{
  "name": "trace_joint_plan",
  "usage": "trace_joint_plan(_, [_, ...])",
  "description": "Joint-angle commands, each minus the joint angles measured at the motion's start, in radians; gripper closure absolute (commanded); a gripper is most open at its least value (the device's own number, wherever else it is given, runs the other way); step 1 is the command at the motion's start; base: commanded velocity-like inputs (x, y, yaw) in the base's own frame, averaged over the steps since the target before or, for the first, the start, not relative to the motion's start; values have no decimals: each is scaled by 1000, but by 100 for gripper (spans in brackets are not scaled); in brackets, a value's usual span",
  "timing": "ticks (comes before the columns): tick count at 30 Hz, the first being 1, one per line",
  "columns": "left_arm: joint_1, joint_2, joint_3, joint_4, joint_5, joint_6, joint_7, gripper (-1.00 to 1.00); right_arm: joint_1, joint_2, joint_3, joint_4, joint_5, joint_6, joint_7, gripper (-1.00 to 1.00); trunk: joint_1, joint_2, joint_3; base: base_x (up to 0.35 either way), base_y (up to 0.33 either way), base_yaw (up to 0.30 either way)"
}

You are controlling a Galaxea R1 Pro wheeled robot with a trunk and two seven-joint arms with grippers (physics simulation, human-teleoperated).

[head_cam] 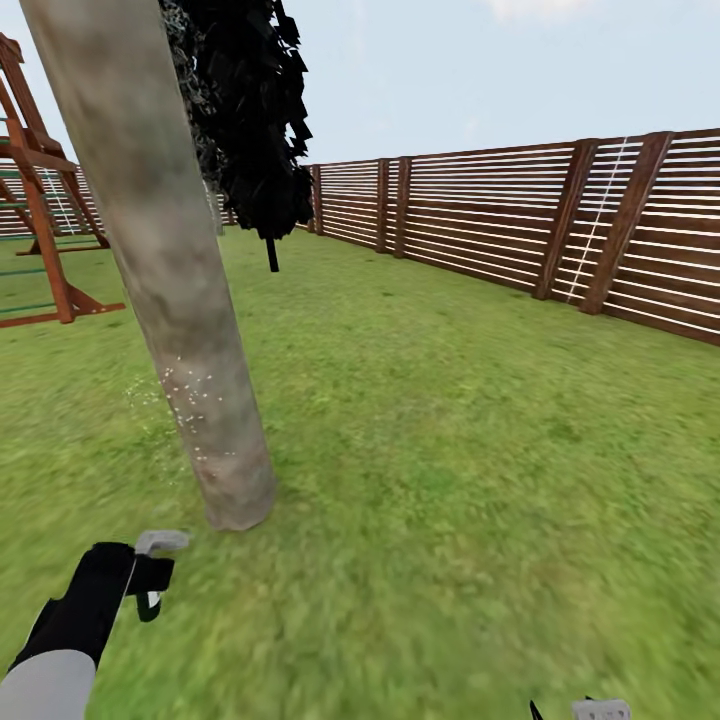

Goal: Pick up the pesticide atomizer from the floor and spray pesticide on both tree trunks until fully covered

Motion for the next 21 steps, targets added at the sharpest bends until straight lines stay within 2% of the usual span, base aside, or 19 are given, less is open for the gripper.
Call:
trace_joint_plan(1, [13, 7, 22, 1, 18, -4, 0, 100, -1, 0, 0, 1, 0, 1, 0, -100, 0, 0, 0, 196, -129, 0])
trace_joint_plan(5, [24, 10, 55, 4, 16, -75, 1, 100, -1, 0, 1, 1, 0, 1, 0, -100, 0, 0, 0, 228, -155, 0])
trace_joint_plan(8, [31, 7, 50, 71, 14, -88, 1, 100, 0, 0, 1, 0, 0, 1, 0, -100, 0, 0, 0, 239, -163, 0])
trace_joint_plan(11, [33, 4, 51, 94, 15, -90, 1, 100, 0, 0, 0, 0, 0, 1, -1, -100, 0, 0, 0, 240, -164, 0])
trace_joint_plan(13, [33, 3, 53, 96, 17, -90, 38, 100, 0, 0, 0, -1, 0, 1, -1, -100, 0, 0, 0, 240, -166, 18])
trace_joint_plan(15, [33, 2, 54, 100, 24, -90, 121, 100, -1, 0, 0, -1, 0, 0, -1, -100, 0, 0, 0, 240, -166, 139])
trace_joint_plan(16, [33, -1, 54, 100, 27, -90, 138, 100, 0, 0, 0, -1, 0, 0, -2, -100, 0, 0, 0, 240, -166, 234])
trace_joint_plan(19, [33, -17, 54, 101, 28, -92, 152, 100, 0, 0, 0, -2, 0, 0, -2, -100, 0, 0, 0, 240, -166, 260])
trace_joint_plan(21, [33, -32, 53, 102, 26, -134, 164, 100, 0, 0, 0, -2, 0, 0, -2, -100, 0, 0, 0, 240, -166, 274])
